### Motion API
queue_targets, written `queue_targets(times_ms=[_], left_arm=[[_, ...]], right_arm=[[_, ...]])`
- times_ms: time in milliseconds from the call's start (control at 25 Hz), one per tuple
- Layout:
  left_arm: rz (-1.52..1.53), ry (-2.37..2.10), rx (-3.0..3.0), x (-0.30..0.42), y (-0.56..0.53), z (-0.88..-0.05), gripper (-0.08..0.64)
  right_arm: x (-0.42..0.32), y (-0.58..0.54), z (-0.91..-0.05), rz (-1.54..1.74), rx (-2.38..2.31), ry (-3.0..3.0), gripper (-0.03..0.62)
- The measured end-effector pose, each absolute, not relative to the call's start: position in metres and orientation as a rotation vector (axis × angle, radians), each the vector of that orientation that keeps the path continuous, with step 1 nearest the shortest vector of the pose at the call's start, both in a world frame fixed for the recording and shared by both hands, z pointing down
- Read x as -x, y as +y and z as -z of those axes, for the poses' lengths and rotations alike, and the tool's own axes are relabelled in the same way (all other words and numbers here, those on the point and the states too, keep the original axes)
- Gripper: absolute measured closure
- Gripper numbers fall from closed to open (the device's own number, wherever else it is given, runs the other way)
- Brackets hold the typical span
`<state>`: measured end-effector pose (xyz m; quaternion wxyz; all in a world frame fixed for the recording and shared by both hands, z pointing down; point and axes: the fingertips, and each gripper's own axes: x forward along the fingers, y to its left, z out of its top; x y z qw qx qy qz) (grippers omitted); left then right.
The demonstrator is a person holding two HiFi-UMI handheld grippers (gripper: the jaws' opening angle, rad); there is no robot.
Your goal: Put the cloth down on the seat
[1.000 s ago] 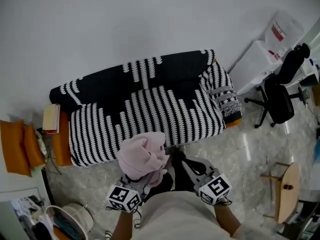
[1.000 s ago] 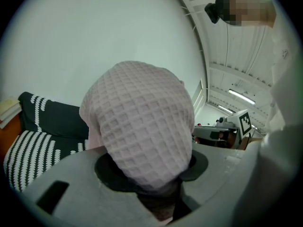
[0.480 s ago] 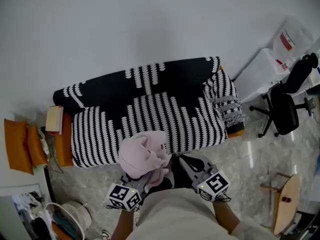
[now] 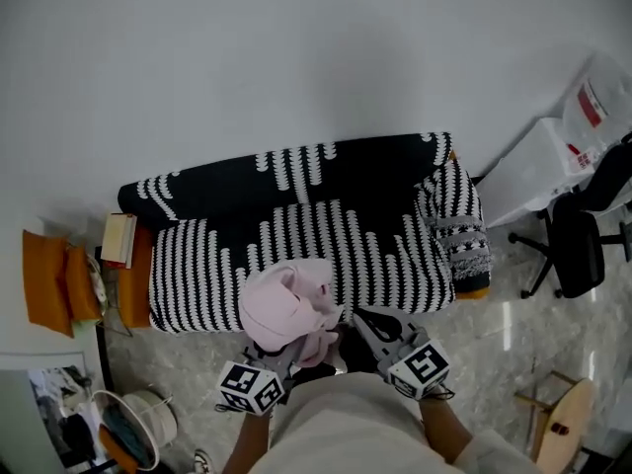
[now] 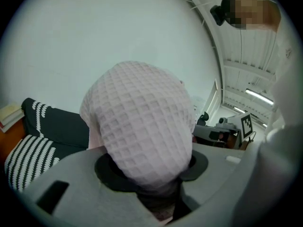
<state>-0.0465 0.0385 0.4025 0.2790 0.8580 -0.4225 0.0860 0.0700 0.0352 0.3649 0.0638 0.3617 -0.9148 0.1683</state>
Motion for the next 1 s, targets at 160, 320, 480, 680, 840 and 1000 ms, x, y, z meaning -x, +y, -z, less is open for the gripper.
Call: queue_targets(times_ms=[160, 320, 480, 680, 840, 1000], left_arm=[[-0.231, -1.174, -2.255, 0.029, 0.022, -0.411, 0.357], [-0.255, -1.163, -2.228, 0.017, 0.014, -0.422, 0.357], [-0.304, -1.152, -2.193, 0.011, 0.013, -0.438, 0.357], [-0.311, -1.153, -2.12, 0.007, -0.004, -0.462, 0.356], [-0.322, -1.13, -2.104, 0.009, -0.016, -0.477, 0.356], [-0.354, -1.084, -2.111, 0.014, -0.032, -0.492, 0.354]], right_arm=[[-0.085, 0.02, -0.37, -0.585, -1.051, -2.801, 0.584], [-0.098, 0.008, -0.38, -0.644, -1.029, -2.808, 0.584], [-0.103, 0.004, -0.393, -0.698, -1.013, -2.787, 0.584], [-0.102, -0.004, -0.413, -0.75, -1.011, -2.739, 0.584], [-0.1, -0.012, -0.418, -0.748, -1.031, -2.7, 0.584], [-0.093, -0.021, -0.419, -0.737, -1.045, -2.673, 0.584]])
